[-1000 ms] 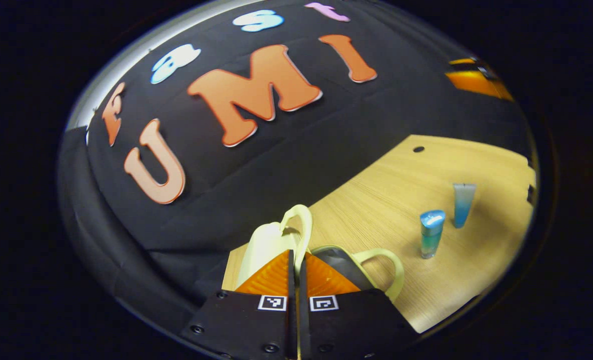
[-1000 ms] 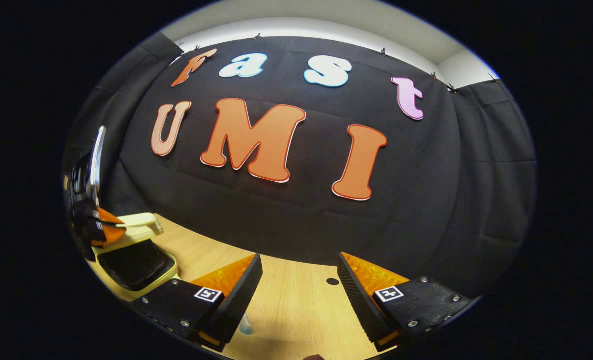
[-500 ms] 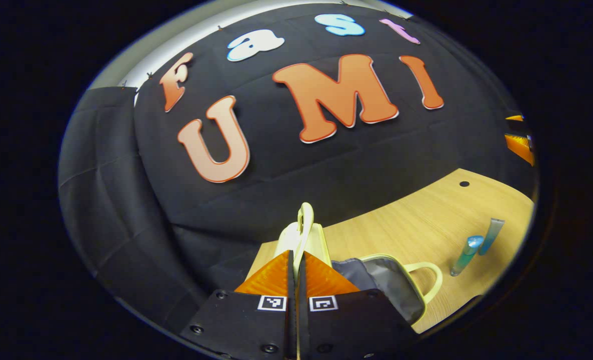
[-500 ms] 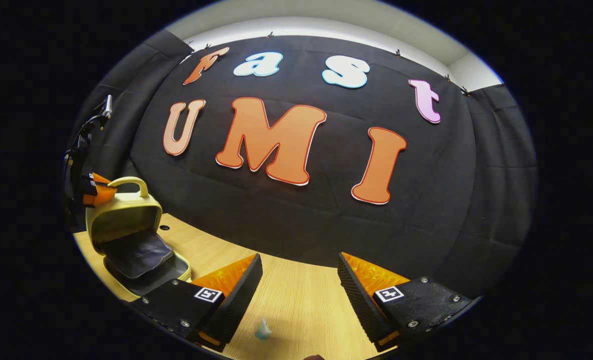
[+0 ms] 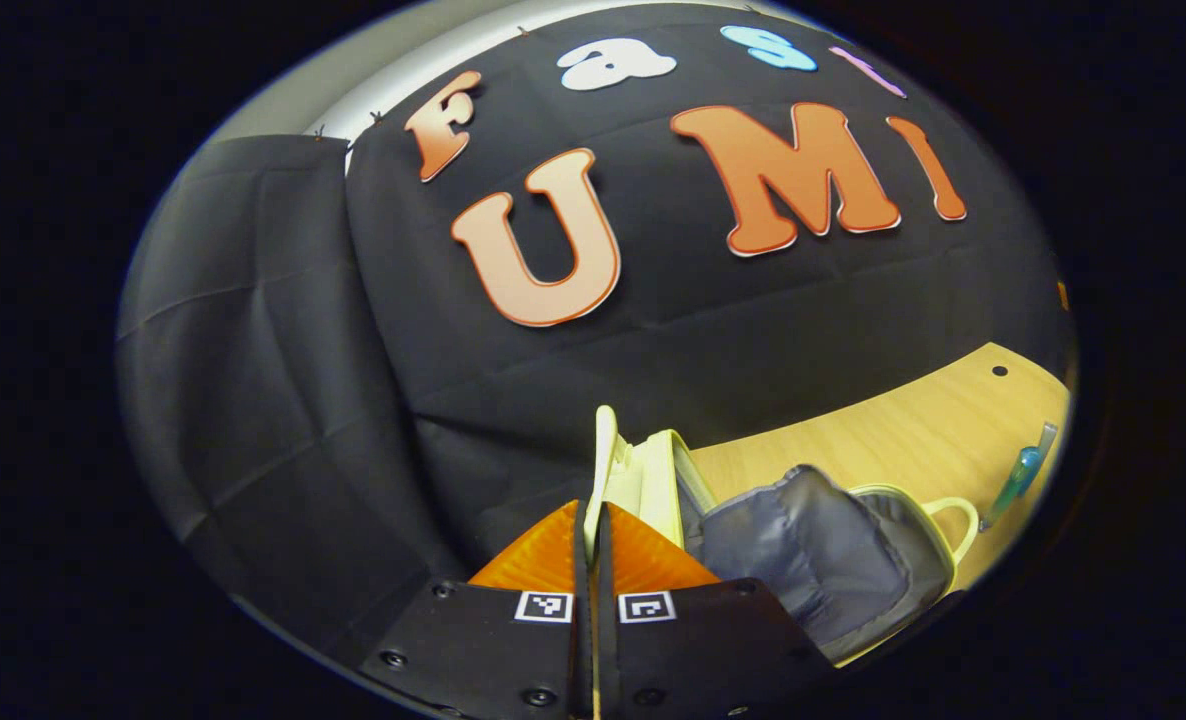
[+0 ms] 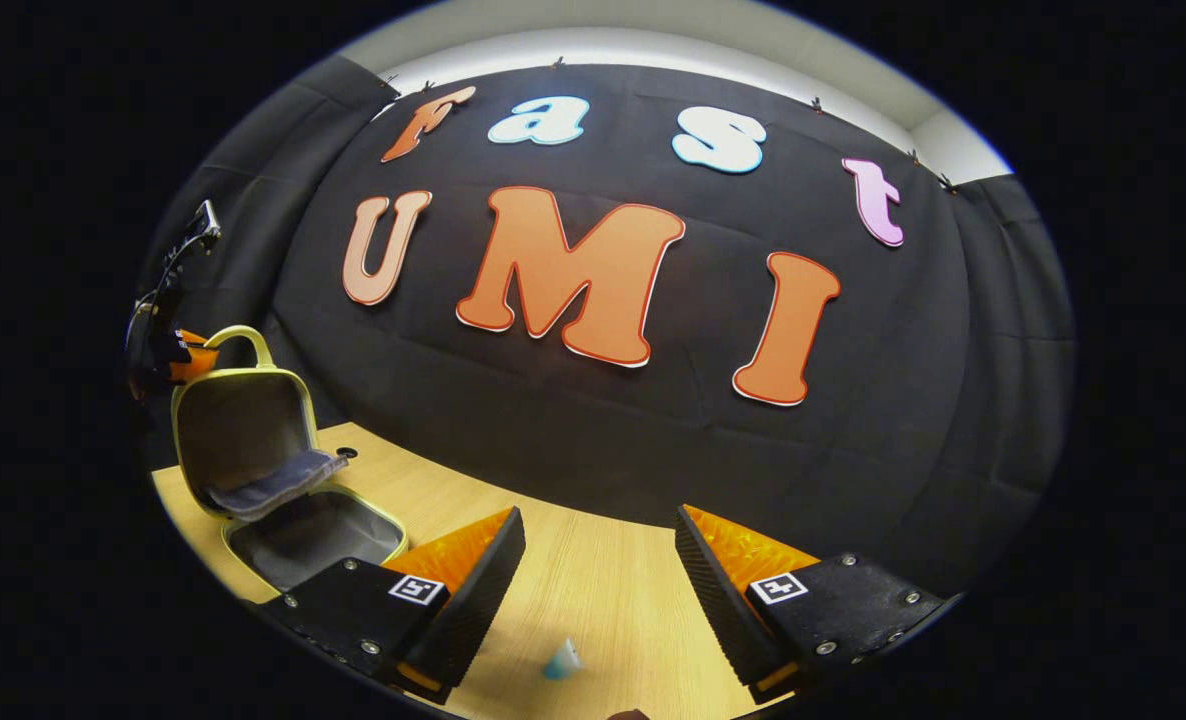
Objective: First open the suitcase, pack the skin care products into it, and then close the suitcase.
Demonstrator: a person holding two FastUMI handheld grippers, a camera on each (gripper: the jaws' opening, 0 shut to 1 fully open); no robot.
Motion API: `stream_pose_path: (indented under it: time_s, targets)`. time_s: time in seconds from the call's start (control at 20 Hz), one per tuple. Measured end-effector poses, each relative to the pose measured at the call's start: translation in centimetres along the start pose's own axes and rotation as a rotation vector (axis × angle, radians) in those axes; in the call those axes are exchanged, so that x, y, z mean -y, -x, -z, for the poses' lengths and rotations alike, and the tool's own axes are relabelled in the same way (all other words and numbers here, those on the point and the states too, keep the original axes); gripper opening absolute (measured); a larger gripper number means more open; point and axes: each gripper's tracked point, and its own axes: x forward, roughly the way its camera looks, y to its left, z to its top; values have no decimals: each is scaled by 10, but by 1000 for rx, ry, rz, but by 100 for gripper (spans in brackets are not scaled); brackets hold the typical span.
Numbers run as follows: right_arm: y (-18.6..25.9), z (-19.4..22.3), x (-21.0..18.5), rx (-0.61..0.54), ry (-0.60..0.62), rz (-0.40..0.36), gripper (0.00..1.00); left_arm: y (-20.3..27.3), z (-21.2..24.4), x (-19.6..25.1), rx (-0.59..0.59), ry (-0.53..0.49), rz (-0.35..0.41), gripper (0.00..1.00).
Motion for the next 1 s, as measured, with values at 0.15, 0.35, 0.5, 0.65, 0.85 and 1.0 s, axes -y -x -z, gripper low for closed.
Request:
stream_pose_path:
  time_s: [0.15, 0.35, 0.5, 0.65, 0.85, 1.0]
  targets:
    - [-2, -1, -16, -9, 6, -4, 96, -14, 24, -27, -29, 78, -14, 2]
    - [-5, -2, -38, -28, 0, -10, 96, -38, 68, -62, -98, 89, -48, 2]
    - [-6, 0, -54, -46, -36, -12, 96, -59, 113, -86, -178, 94, -62, 2]
    - [-6, 15, -63, -95, -63, -2, 96, -81, 173, -94, -277, 126, -73, 3]
    - [-3, 29, -69, -146, -64, 9, 95, -102, 235, -96, -366, 162, -91, 3]
    - [0, 45, -69, -192, -105, 14, 96, -116, 261, -94, -384, 125, -140, 9]
